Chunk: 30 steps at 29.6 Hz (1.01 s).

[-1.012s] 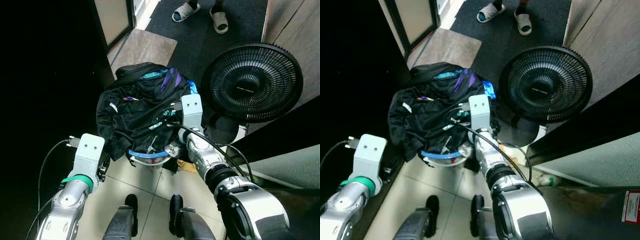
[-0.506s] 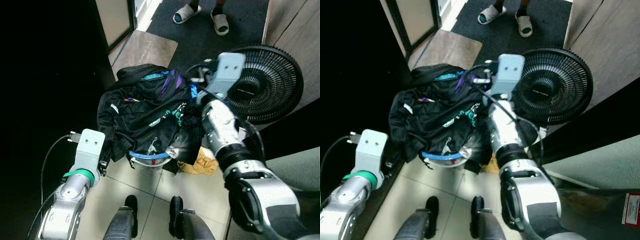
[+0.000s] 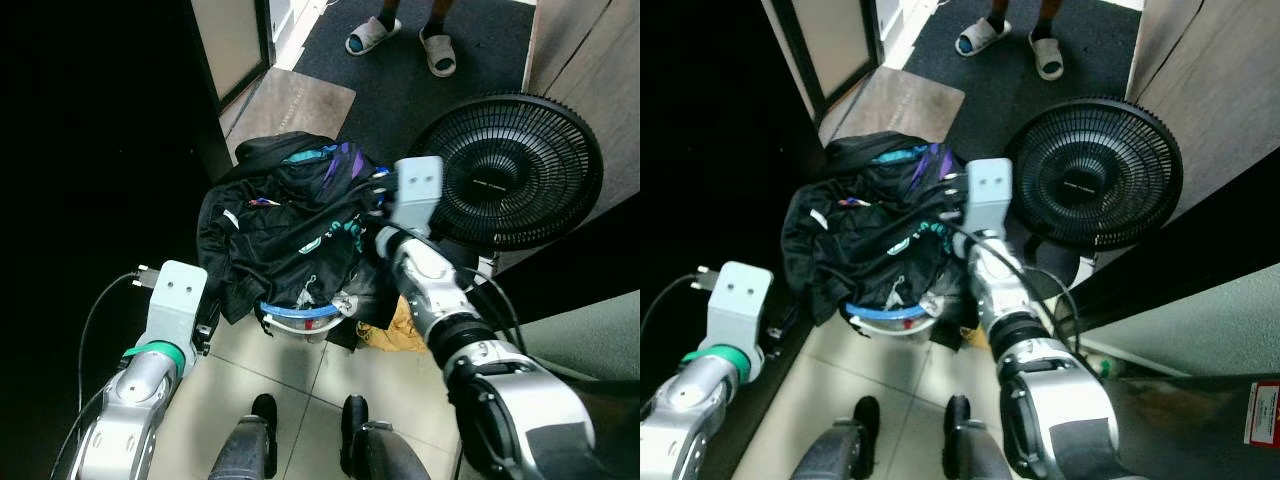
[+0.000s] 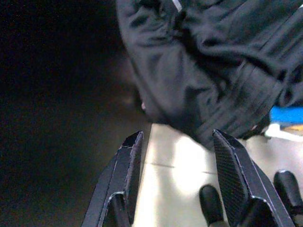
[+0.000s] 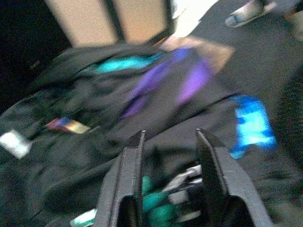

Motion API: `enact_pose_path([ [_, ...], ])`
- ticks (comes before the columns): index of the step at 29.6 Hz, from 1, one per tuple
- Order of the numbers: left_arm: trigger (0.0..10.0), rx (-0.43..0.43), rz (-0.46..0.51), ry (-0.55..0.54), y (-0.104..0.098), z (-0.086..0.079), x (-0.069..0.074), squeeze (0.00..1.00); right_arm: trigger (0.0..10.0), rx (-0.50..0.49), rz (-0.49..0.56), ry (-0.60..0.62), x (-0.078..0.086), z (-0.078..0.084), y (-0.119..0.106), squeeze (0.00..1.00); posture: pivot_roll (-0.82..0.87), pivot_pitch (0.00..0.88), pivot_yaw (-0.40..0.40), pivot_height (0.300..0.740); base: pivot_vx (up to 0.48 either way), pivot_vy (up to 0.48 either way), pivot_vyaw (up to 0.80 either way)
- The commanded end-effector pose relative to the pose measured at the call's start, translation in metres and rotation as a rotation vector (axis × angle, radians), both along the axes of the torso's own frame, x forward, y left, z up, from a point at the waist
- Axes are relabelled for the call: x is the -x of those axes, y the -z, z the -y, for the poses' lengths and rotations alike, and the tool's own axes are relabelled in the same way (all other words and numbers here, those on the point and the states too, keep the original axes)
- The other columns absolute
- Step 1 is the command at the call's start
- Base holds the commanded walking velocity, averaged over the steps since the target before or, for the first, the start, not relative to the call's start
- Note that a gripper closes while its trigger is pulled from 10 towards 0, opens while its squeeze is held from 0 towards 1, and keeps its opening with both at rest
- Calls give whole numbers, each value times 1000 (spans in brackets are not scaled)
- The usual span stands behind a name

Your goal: Clothes washing

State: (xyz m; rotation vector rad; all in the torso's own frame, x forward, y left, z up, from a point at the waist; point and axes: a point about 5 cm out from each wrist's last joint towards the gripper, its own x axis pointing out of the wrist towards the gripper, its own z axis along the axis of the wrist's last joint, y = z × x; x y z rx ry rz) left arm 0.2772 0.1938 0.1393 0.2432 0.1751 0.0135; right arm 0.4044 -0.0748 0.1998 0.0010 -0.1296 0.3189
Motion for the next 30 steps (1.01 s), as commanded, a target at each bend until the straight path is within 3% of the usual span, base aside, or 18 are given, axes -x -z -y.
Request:
enact_pose_path([
  [1, 10000, -9, -43, -38, 8, -9, 10, 0, 10000, 27, -74, -36, 4, -8, 17, 1000, 354, 448, 35, 740, 0, 0, 0],
  [4, 10000, -11, -44, -48, 8, -11, 12, 0, 10000, 34, -86, -53, 6, -12, 20, 1000, 358, 449, 34, 740, 0, 0, 0],
  [6, 10000, -19, -50, -74, 8, -18, 21, 0, 10000, 85, -142, -102, 11, -24, 34, 1000, 386, 474, 24, 740, 0, 0, 0],
  [9, 10000, -24, -56, -92, 8, -22, 28, 0, 10000, 128, -199, -111, 16, -28, 48, 1000, 397, 496, 23, 740, 0, 0, 0],
  [10, 10000, -25, -59, -96, 8, -23, 30, 0, 10000, 134, -212, -105, 17, -28, 52, 729, 399, 501, 24, 740, 0, 0, 0],
  [11, 10000, -26, -64, -97, 9, -23, 32, 0, 10000, 127, -226, -102, 18, -28, 55, 0, 399, 507, 24, 740, 0, 0, 0],
  [30, 10000, -20, -90, -85, 9, -17, 38, 0, 10000, 165, -321, 26, 23, -5, 82, 0, 409, 543, 36, 740, 0, 0, 0],
])
